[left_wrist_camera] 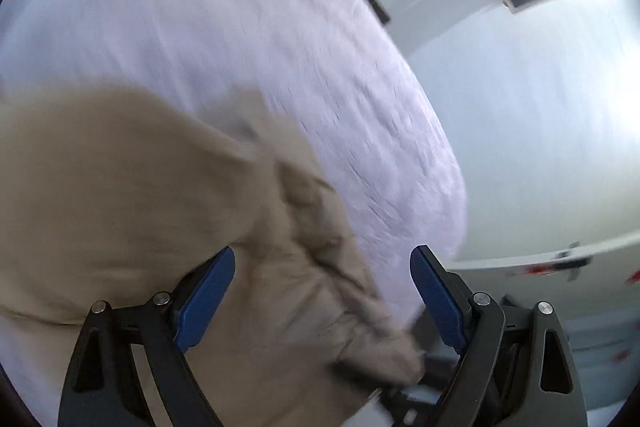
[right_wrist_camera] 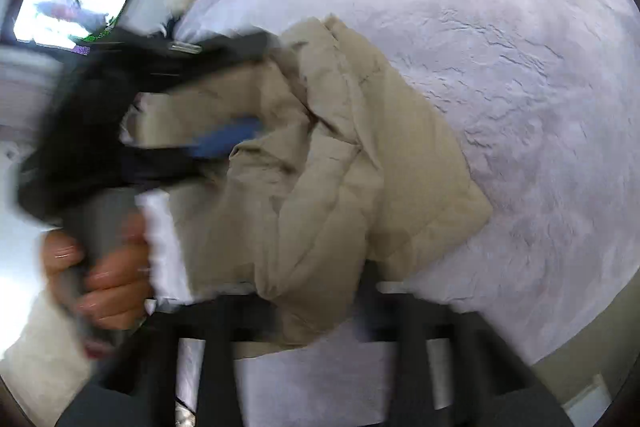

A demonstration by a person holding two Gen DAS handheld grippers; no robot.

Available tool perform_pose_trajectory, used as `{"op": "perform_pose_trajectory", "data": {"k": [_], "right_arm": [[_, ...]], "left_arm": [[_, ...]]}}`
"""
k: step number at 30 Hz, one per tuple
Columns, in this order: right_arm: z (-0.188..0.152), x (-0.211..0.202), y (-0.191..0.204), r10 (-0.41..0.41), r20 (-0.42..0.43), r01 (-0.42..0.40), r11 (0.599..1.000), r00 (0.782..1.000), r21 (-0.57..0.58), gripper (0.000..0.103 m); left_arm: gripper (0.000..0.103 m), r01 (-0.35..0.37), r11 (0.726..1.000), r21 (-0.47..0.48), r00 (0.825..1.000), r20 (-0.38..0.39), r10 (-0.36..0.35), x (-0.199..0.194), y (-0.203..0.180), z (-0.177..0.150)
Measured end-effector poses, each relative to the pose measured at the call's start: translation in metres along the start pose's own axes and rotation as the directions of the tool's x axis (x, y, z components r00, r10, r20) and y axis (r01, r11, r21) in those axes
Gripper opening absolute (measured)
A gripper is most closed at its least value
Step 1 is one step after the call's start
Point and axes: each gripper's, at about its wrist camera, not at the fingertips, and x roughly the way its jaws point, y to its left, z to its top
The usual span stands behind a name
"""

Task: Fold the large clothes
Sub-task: 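Lower the bundle onto the bed with the left tool while the right tool holds a sleeve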

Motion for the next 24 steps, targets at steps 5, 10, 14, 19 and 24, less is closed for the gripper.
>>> {"op": "perform_pose_trajectory", "data": {"k": [5,10,14,19,24], "right_arm": [[0.005,0.004,-0.005,-0.102,0.025,0.104,0.992,0.994,-0.073,0.018],[0.007,0.01,-0.029,-0.121,0.013,0.122,0.992,0.993,-0.023,0.018],[0.01,0.012,-0.049,-0.127,0.006,0.127,0.992,0.992,0.005,0.018],[0.017,0.017,-0.075,-0.146,0.008,0.145,0.988,0.989,0.057,0.018],[0.032,0.03,-0.092,-0.129,-0.009,0.129,0.988,0.992,0.09,0.019]], "left_arm": [[0.089,-0.192,0.98,0.041,0.977,0.103,0.187,-0.038,0.033,0.0],[0.089,-0.231,0.972,-0.048,0.971,0.047,0.233,-0.002,0.06,0.016],[0.089,-0.278,0.961,-0.006,0.961,-0.004,0.278,0.049,0.047,0.028],[0.089,-0.292,0.956,0.031,0.954,-0.059,0.294,0.087,0.037,0.044],[0.089,-0.309,0.951,0.013,0.948,-0.079,0.309,0.103,0.035,0.053]]}}
